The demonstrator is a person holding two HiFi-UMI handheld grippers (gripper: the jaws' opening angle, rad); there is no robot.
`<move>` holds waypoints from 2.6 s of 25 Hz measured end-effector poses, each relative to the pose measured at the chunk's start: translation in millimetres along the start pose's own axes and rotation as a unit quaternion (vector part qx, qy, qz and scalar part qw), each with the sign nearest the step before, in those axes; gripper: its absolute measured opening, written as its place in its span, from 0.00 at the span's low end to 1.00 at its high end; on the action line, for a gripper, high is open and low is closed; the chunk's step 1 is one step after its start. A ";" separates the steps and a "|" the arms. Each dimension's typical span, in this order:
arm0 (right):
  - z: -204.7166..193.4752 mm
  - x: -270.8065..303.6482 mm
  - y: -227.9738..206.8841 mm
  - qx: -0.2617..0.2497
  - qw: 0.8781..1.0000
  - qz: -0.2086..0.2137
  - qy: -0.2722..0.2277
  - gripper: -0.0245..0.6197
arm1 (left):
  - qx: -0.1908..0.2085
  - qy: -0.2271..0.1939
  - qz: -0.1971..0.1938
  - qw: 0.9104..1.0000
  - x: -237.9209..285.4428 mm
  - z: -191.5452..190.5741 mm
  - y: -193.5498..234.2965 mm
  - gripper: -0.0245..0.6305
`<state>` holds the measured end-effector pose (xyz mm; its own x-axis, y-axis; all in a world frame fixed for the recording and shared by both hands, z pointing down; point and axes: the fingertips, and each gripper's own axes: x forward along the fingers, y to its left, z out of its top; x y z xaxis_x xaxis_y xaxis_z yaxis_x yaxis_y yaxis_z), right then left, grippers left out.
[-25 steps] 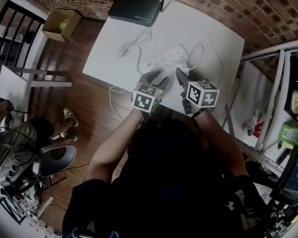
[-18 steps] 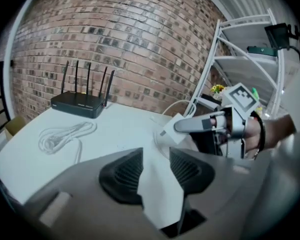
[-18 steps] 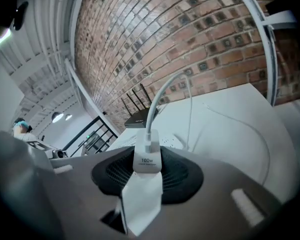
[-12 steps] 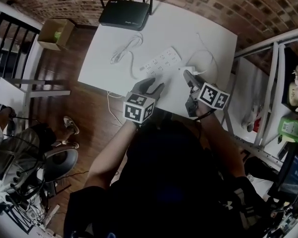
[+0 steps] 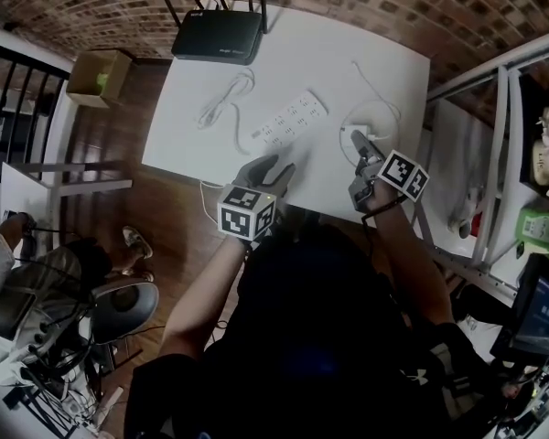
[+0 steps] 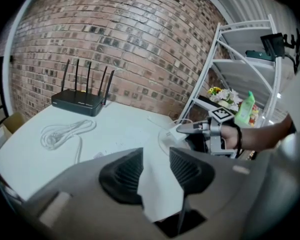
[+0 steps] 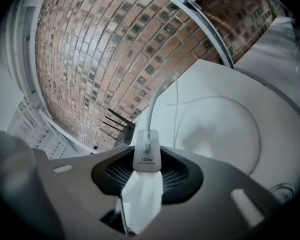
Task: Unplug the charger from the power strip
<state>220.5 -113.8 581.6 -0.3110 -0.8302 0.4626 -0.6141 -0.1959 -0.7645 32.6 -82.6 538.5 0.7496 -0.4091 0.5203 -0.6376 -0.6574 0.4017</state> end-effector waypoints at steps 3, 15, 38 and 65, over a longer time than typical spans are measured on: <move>-0.7 0.2 -13.8 0.029 1.000 -0.002 -0.001 0.26 | -0.003 0.000 0.000 1.000 -1.3 -1.1 -0.6 0.29; -16.5 7.2 -64.6 0.093 0.994 -0.045 0.015 0.26 | -0.006 0.001 -0.003 1.000 -0.2 -3.3 -7.8 0.29; -30.9 -8.6 -86.3 -0.056 0.975 -0.196 0.091 0.48 | -0.001 -0.007 -0.011 1.000 -2.1 4.3 -15.7 0.29; -8.5 -31.7 77.6 -0.147 0.988 -0.028 0.044 0.20 | 0.021 -0.046 -0.010 0.999 -17.9 30.7 -30.8 0.28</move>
<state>176.4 -98.2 511.4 -0.3250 -0.7714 0.5471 -0.8122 -0.0687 -0.5793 44.3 -74.5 493.7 0.7771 -0.4508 0.4392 -0.6153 -0.6910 0.3795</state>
